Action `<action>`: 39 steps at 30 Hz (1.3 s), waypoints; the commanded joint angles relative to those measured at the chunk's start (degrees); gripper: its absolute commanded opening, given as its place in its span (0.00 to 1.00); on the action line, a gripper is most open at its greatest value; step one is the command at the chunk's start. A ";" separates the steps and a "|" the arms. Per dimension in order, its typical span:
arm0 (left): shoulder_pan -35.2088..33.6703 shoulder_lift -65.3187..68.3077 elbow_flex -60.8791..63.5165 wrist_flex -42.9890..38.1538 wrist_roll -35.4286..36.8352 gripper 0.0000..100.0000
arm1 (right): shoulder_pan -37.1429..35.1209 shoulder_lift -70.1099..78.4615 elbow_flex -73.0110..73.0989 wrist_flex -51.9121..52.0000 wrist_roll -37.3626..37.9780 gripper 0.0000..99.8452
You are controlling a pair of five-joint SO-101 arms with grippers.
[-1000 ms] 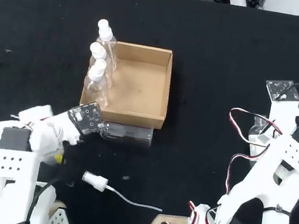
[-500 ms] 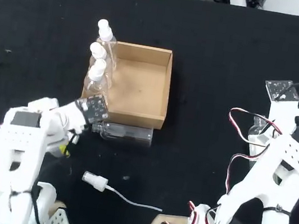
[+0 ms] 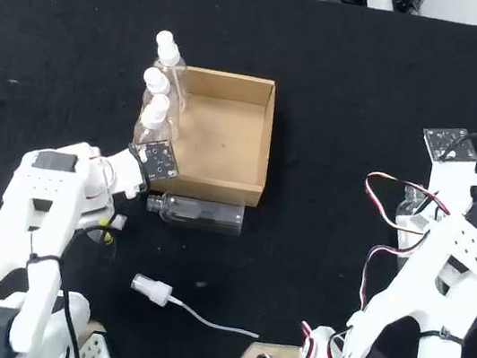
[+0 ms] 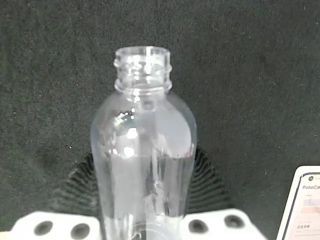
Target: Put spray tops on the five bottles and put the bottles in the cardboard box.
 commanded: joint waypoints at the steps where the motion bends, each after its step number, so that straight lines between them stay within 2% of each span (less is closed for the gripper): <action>1: -0.13 0.26 0.75 -3.16 -0.79 0.23 | -0.62 -3.30 -0.66 0.44 -0.26 0.01; 4: -0.48 0.88 1.19 -3.08 -0.79 0.19 | -0.62 -3.30 -0.66 0.44 -0.26 0.01; 8: -0.75 0.35 4.09 -3.16 -1.23 0.03 | -0.62 -3.30 -0.66 0.26 -0.26 0.01; 11: -1.19 0.35 4.88 -3.08 -1.32 0.06 | -0.62 -3.30 -0.66 0.26 -0.26 0.01; 19: -3.74 -1.93 5.05 -2.99 -0.88 0.03 | -0.62 -3.30 -0.66 0.18 -0.26 0.01; 23: -7.34 -8.88 4.00 4.48 -1.23 0.03 | -0.62 -3.30 -0.66 0.18 -0.26 0.01; 26: -11.74 -15.38 2.68 10.99 -1.23 0.03 | -0.62 -3.30 -0.66 0.18 -0.26 0.01; 29: -18.24 -20.04 3.47 11.78 0.26 0.03 | -0.70 -3.30 -0.66 0.18 -0.26 0.01; 36: -36.00 -18.37 2.15 8.79 19.60 0.03 | -1.05 -3.30 -0.66 0.44 -0.26 0.01; 39: -42.59 -11.96 -1.27 9.14 24.18 0.03 | -1.05 -3.30 -0.66 0.35 -0.26 0.01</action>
